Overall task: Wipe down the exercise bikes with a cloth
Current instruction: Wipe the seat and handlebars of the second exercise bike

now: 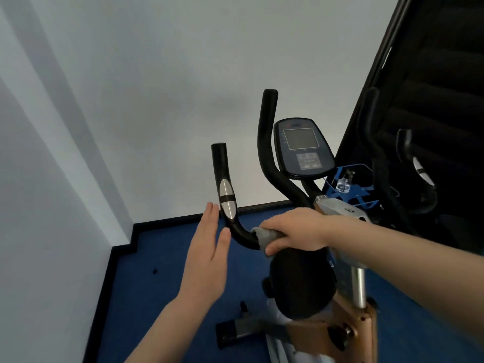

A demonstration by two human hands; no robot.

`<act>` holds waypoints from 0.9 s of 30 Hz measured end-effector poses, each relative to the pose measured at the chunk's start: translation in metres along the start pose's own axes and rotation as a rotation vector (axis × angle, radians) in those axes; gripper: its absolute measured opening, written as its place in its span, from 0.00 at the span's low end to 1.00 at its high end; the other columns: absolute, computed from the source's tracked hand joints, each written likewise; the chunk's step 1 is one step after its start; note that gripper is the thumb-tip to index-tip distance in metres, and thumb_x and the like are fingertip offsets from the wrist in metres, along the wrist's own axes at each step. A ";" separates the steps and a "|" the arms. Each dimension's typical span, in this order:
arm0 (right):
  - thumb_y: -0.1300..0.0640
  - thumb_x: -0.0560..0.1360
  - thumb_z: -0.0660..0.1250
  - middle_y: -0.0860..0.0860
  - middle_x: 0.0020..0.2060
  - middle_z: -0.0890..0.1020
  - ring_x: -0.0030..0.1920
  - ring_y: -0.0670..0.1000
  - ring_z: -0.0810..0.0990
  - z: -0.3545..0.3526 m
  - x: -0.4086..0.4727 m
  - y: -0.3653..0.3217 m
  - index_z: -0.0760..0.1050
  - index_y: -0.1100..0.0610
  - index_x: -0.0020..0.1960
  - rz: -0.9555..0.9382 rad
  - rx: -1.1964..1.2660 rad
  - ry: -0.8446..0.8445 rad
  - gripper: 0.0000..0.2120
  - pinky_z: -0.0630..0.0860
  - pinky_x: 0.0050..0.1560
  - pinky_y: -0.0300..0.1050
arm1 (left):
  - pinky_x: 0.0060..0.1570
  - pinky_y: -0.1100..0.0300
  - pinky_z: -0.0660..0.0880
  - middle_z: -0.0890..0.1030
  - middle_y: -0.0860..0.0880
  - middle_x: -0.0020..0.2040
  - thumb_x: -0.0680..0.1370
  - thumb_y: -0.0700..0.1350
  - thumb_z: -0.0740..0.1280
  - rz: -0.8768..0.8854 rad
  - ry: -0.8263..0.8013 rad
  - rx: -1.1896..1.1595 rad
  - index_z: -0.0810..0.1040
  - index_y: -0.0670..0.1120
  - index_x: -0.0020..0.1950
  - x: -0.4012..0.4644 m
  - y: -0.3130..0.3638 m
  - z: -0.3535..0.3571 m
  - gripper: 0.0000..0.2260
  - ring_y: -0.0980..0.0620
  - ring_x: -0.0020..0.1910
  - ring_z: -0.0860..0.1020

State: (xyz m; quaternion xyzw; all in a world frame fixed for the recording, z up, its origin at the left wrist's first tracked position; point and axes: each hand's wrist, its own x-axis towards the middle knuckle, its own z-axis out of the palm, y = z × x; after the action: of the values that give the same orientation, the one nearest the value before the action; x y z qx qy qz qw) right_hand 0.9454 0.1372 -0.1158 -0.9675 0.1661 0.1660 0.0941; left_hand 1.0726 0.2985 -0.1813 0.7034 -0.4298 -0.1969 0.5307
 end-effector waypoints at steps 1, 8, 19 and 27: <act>0.36 0.73 0.61 0.47 0.47 0.80 0.48 0.51 0.77 0.000 0.004 -0.001 0.70 0.49 0.53 0.009 0.025 -0.033 0.18 0.73 0.49 0.50 | 0.72 0.65 0.49 0.52 0.66 0.76 0.79 0.56 0.53 0.003 0.001 0.003 0.50 0.65 0.72 0.001 0.001 -0.001 0.22 0.72 0.72 0.50; 0.33 0.75 0.53 0.48 0.45 0.79 0.45 0.51 0.77 0.010 0.038 -0.030 0.70 0.52 0.52 0.096 0.240 0.004 0.23 0.71 0.47 0.49 | 0.72 0.67 0.50 0.53 0.64 0.76 0.81 0.53 0.53 0.011 0.008 -0.007 0.53 0.58 0.76 0.024 -0.001 -0.015 0.23 0.71 0.72 0.51; 0.33 0.76 0.50 0.52 0.53 0.80 0.55 0.53 0.78 0.007 0.081 -0.058 0.70 0.54 0.61 0.328 1.005 0.414 0.28 0.71 0.63 0.57 | 0.72 0.65 0.51 0.54 0.64 0.76 0.79 0.56 0.52 0.054 -0.038 -0.055 0.52 0.61 0.74 0.071 -0.007 -0.033 0.23 0.71 0.72 0.52; 0.41 0.78 0.57 0.48 0.45 0.77 0.45 0.51 0.78 -0.043 0.140 -0.061 0.63 0.53 0.52 0.452 0.830 0.840 0.15 0.72 0.44 0.47 | 0.66 0.77 0.50 0.52 0.69 0.74 0.78 0.59 0.51 0.102 -0.058 -0.035 0.49 0.67 0.71 0.095 -0.006 -0.054 0.22 0.74 0.71 0.51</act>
State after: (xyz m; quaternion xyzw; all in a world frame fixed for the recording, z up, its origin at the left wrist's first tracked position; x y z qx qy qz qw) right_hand 1.1039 0.1430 -0.1180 -0.7741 0.4395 -0.2905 0.3511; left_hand 1.1672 0.2529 -0.1502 0.6653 -0.4769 -0.1974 0.5394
